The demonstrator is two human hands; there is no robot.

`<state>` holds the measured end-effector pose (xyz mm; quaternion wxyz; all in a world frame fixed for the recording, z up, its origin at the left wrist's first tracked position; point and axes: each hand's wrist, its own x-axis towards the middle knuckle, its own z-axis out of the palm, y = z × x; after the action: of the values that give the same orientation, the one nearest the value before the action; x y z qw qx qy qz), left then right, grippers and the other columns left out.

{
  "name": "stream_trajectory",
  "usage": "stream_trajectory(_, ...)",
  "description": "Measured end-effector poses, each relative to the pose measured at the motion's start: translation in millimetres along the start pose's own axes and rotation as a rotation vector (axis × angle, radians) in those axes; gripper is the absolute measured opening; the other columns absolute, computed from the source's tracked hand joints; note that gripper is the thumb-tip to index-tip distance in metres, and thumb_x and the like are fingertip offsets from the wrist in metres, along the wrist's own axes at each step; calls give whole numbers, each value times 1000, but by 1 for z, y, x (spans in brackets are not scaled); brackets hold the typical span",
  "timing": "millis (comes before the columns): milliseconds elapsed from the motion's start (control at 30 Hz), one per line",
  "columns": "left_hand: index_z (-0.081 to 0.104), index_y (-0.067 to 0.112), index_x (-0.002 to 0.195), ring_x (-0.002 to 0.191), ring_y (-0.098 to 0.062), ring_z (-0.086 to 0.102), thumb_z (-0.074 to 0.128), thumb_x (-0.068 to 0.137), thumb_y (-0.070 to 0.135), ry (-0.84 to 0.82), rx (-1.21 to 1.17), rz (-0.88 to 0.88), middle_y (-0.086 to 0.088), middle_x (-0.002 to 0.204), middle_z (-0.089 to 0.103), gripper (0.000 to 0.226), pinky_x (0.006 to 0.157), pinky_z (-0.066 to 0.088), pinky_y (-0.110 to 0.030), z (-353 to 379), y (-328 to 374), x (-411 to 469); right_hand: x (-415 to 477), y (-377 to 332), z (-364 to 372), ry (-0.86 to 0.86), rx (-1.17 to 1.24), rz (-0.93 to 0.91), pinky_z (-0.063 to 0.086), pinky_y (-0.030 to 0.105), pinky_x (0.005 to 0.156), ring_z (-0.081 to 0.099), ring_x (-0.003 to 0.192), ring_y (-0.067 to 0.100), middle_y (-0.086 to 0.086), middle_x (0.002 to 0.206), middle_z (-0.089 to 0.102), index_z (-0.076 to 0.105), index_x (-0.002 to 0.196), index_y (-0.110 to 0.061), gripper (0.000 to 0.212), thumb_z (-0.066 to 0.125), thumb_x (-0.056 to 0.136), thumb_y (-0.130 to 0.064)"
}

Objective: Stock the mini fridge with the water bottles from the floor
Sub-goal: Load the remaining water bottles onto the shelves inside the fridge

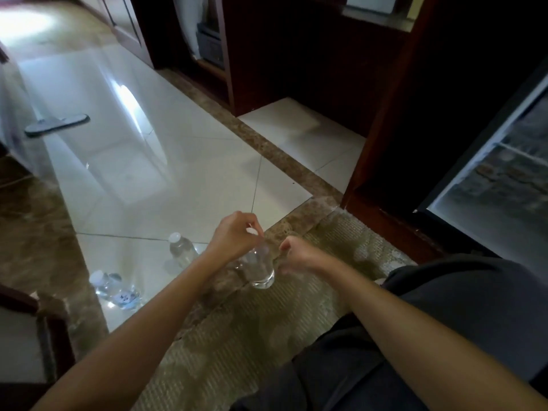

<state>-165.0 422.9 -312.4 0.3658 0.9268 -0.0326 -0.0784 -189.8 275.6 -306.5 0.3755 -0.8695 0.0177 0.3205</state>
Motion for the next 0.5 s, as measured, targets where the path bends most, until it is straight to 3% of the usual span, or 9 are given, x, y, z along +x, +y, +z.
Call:
stream_trajectory(133, 57, 30, 56, 72, 1, 51, 70, 71, 8, -111, -25, 248, 14, 70, 56, 29, 64, 37, -15, -7, 79, 16, -13, 16, -52, 51, -7, -33, 50, 33, 89, 52, 111, 25, 11, 121, 52, 44, 128, -5, 61, 71, 74, -3)
stream_trajectory(233, 61, 25, 58, 73, -5, 54, 71, 66, 8, -223, -38, 375, 10, 70, 59, 21, 66, 38, -18, -1, 137, 29, -27, 26, -92, 117, 26, -116, 46, 23, 74, 50, 102, 19, 10, 110, 53, 48, 126, -1, 58, 69, 72, 4)
stream_trajectory(367, 64, 21, 60, 68, -5, 49, 68, 66, 5, -326, 13, 468, 8, 70, 53, 17, 62, 39, -20, 9, 202, 48, -46, 50, -146, 248, 122, -134, 47, 33, 92, 53, 108, 20, 1, 108, 53, 50, 123, -10, 62, 73, 67, 3)
stream_trajectory(500, 67, 18, 65, 66, -4, 42, 67, 68, 0, -488, 127, 618, 8, 69, 42, 18, 57, 35, -6, 24, 263, 59, -73, 86, -186, 275, 275, -208, 47, 8, 71, 55, 95, 2, -4, 108, 56, 49, 125, -14, 61, 71, 71, 3)
